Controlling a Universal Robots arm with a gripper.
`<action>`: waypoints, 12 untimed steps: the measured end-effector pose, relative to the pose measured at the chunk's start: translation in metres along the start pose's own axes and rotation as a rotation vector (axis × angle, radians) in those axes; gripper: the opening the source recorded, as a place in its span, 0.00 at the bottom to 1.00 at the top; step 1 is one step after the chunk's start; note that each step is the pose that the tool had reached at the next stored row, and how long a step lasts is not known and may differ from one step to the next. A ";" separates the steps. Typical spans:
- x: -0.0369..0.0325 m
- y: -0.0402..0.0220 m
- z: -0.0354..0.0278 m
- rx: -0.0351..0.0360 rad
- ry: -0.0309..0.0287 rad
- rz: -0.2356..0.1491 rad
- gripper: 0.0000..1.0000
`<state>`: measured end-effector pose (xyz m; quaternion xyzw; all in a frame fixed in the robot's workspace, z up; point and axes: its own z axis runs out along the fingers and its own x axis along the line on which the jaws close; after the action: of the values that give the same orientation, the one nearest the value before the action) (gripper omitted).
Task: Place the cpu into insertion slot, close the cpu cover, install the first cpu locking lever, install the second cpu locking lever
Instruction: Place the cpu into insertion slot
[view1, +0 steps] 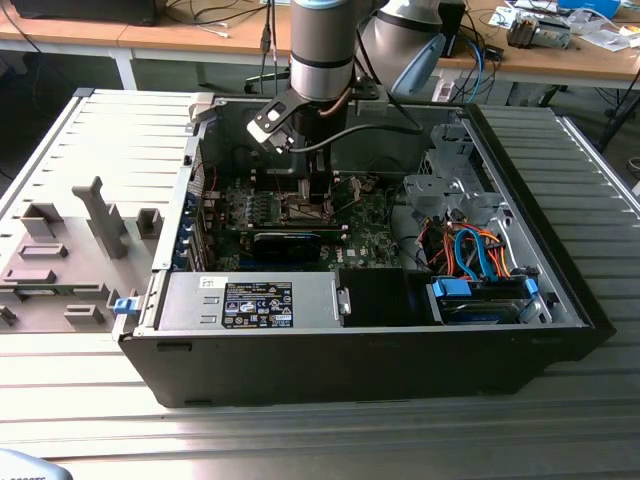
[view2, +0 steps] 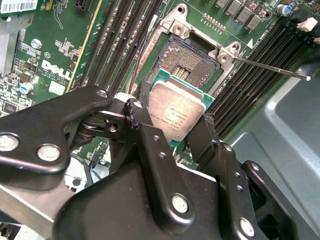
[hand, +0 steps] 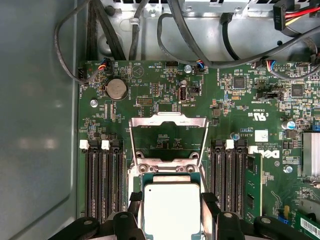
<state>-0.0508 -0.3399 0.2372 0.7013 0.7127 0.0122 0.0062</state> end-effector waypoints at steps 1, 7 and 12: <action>0.0000 0.0000 0.0002 0.0001 0.0000 0.000 0.55; 0.0002 -0.0019 0.0006 0.0000 0.0000 0.000 0.55; 0.0002 -0.0043 0.0009 0.0001 -0.0001 0.000 0.55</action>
<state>-0.0551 -0.3397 0.2362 0.7013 0.7128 0.0121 0.0062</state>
